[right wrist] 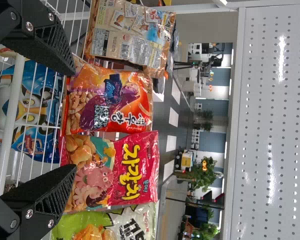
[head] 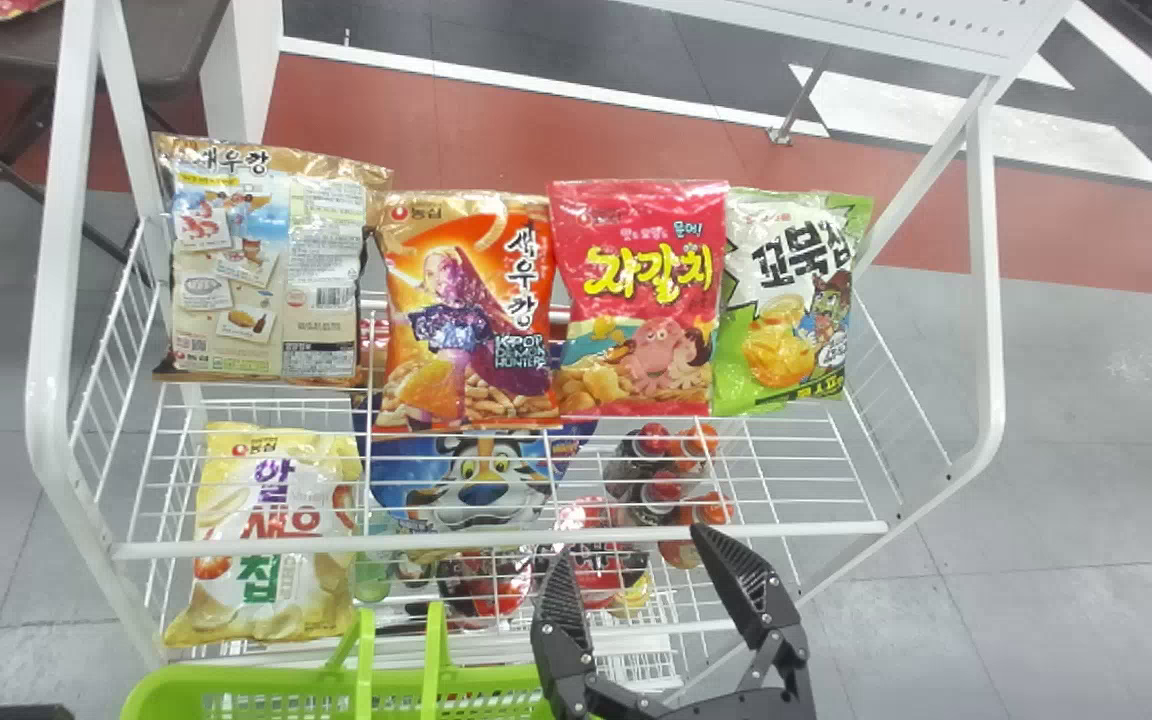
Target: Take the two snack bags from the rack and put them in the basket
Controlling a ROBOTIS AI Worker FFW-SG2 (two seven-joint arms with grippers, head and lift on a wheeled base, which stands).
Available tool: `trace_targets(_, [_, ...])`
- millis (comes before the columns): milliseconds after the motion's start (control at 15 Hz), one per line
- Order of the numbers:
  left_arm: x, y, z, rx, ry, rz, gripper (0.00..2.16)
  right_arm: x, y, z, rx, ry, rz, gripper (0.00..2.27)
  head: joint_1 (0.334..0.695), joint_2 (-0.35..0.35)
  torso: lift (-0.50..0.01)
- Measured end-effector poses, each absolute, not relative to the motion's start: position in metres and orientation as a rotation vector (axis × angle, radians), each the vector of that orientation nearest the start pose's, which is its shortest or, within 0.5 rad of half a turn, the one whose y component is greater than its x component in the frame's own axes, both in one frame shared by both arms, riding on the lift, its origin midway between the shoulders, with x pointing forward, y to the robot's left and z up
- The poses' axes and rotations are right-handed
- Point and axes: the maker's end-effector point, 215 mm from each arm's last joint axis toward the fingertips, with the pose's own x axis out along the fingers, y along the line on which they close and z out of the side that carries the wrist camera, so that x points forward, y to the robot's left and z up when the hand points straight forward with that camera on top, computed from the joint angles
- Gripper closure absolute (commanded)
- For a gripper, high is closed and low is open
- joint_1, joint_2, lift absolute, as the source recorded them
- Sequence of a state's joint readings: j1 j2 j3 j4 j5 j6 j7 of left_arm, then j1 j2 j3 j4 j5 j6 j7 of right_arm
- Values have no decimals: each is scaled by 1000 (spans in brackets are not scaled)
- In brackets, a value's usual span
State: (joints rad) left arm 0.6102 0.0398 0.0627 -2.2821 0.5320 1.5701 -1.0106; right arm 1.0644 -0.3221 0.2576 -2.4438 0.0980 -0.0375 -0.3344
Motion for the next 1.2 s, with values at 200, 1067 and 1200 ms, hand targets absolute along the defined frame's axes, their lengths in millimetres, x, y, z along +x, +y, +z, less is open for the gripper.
trace_targets(200, [133, -3, -381, -1080, 1156, -1169, 1885, 276, -159, -319, -85, 156, 89, 167, 695, -350, -11])
trace_targets(1067, [125, -8, -380, -1093, 1168, -1185, 1885, 341, -140, -378, -195, 265, 124, 167, 695, -350, -11])
trace_targets(1200, [122, -8, -382, -1093, 1176, -1181, 1885, 361, -132, -391, -198, 292, 140, 167, 695, -350, -11])
